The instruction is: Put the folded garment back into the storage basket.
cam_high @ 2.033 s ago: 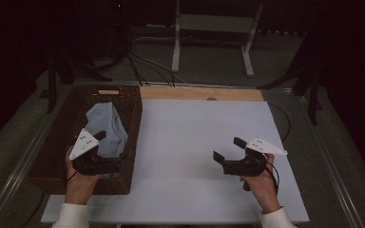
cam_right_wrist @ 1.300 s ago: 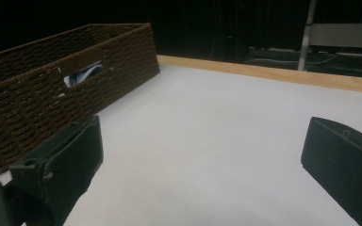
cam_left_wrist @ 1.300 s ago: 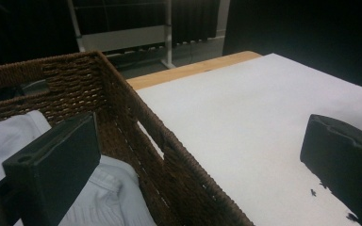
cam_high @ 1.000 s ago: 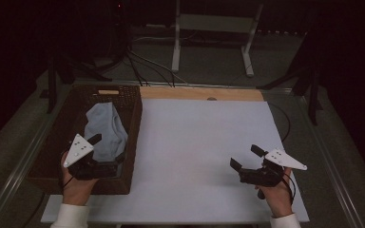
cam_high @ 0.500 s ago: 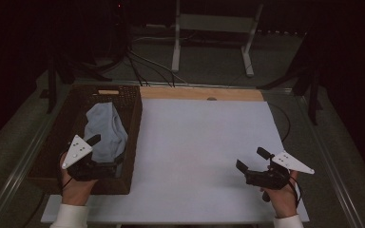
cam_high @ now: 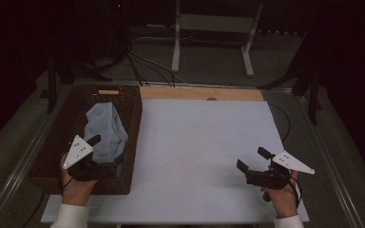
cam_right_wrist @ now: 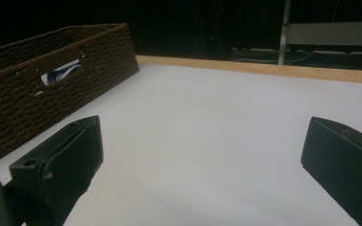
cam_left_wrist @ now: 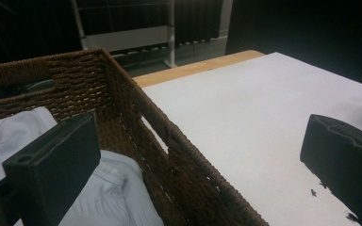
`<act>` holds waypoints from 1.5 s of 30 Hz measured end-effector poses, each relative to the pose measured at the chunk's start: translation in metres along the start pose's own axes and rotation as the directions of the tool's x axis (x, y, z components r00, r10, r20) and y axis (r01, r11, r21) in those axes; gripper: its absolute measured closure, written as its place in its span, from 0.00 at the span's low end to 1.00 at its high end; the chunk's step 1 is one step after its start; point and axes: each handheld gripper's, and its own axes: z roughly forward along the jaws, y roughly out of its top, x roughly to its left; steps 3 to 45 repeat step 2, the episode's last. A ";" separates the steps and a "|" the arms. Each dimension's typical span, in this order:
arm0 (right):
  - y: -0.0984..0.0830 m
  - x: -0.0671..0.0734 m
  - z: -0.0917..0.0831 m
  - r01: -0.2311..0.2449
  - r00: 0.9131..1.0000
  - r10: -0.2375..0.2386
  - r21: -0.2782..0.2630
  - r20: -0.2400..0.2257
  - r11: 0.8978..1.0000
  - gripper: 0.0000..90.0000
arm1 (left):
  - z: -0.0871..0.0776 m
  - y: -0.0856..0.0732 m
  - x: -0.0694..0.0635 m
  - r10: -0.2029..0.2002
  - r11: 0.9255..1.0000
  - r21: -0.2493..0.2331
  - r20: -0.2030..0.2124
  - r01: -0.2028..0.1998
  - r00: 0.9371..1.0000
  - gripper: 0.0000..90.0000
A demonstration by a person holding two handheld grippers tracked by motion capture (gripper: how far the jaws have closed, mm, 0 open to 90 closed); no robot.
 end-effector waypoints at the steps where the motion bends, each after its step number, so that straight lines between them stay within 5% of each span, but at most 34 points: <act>1: 0.000 0.000 0.000 0.000 1.000 0.000 0.000 0.000 1.000 0.00 | 0.000 0.000 0.000 -0.001 1.000 0.000 0.000 0.001 1.000 0.00; 45: 0.000 0.000 0.000 0.000 1.000 0.000 -0.001 0.001 1.000 0.00 | 0.000 0.000 0.000 -0.002 1.000 0.000 0.000 0.002 1.000 0.00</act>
